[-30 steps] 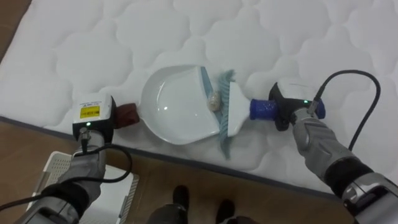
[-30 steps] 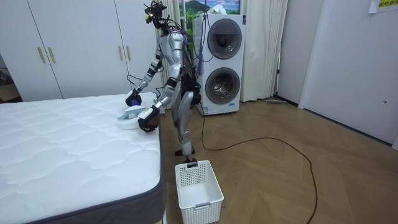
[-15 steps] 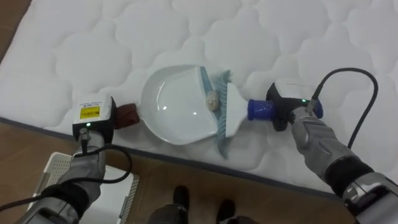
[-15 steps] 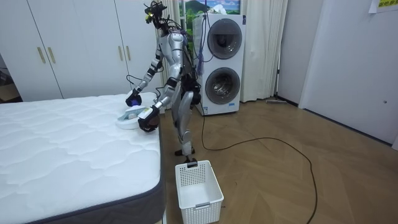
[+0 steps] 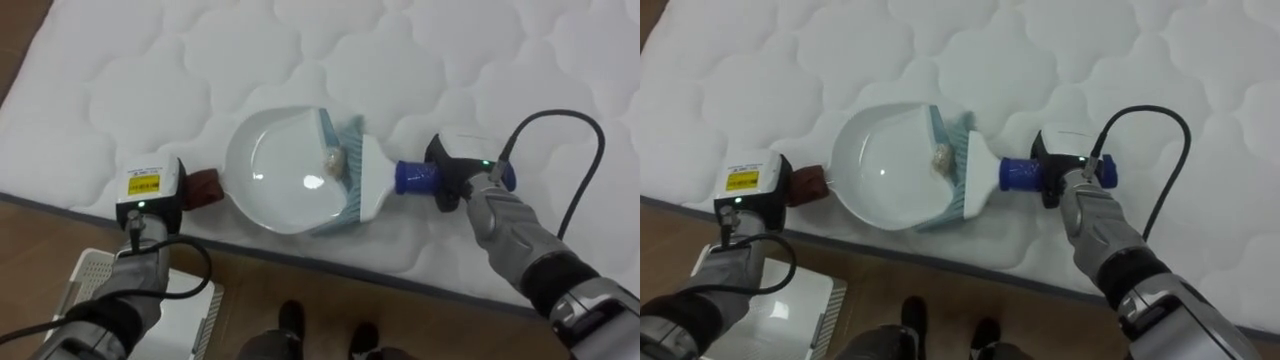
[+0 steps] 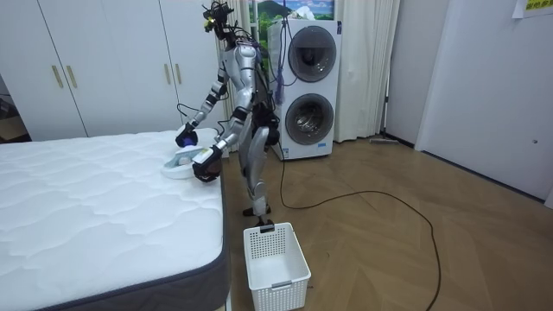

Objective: Clean bed

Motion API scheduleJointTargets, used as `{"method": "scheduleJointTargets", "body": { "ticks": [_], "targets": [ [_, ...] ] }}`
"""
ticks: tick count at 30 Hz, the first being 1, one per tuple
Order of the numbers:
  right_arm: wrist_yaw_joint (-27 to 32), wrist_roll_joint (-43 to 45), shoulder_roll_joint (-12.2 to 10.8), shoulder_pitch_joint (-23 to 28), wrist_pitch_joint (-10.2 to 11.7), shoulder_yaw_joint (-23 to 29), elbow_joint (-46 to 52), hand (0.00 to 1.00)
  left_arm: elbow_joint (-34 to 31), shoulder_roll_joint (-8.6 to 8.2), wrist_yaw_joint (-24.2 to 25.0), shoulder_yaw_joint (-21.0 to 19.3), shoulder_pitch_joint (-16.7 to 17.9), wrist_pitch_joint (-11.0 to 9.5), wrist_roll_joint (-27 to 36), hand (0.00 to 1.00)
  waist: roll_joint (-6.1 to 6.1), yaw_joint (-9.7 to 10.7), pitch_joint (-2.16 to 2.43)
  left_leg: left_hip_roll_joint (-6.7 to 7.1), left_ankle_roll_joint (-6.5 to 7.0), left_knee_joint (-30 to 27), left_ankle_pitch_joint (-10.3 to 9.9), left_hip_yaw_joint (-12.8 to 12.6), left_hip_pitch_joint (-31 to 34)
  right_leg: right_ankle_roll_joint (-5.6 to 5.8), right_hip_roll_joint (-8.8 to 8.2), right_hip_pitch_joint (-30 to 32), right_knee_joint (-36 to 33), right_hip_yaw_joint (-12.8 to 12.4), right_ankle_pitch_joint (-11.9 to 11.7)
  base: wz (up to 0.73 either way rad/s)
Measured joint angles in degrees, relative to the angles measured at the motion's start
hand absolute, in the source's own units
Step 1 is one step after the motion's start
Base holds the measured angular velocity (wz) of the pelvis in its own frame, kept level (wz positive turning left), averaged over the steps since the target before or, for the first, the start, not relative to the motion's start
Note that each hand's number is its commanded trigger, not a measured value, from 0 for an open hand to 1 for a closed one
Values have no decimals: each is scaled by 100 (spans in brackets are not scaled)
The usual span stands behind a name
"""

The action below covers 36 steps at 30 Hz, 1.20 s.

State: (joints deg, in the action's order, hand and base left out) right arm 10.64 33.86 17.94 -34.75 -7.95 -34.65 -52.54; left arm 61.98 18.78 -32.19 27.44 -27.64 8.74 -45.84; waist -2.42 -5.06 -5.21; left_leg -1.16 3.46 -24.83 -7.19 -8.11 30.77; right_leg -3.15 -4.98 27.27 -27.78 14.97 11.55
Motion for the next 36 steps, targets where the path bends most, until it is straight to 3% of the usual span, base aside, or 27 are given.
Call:
{"method": "scheduleJointTargets", "body": {
  "ticks": [16,22,36],
  "targets": [
    [1,-198,-35,3,173,52,160,100,23,-26,-43,-36,10,13,-292,100,-22,65,14,70,47,-61,32,26,0,12,-98,-7,-132,36,59,2],
    [1,-173,-87,3,418,98,421,100,21,-27,-41,-49,20,-1,-449,100,-45,33,34,73,50,-61,34,45,-1,22,-106,-21,-132,76,64,2],
    [-20,-188,-99,297,451,231,419,100,101,-27,63,-125,67,-50,-426,100,-58,98,56,74,52,-62,35,47,-31,24,-102,-72,-96,77,62,0]
  ]
}}
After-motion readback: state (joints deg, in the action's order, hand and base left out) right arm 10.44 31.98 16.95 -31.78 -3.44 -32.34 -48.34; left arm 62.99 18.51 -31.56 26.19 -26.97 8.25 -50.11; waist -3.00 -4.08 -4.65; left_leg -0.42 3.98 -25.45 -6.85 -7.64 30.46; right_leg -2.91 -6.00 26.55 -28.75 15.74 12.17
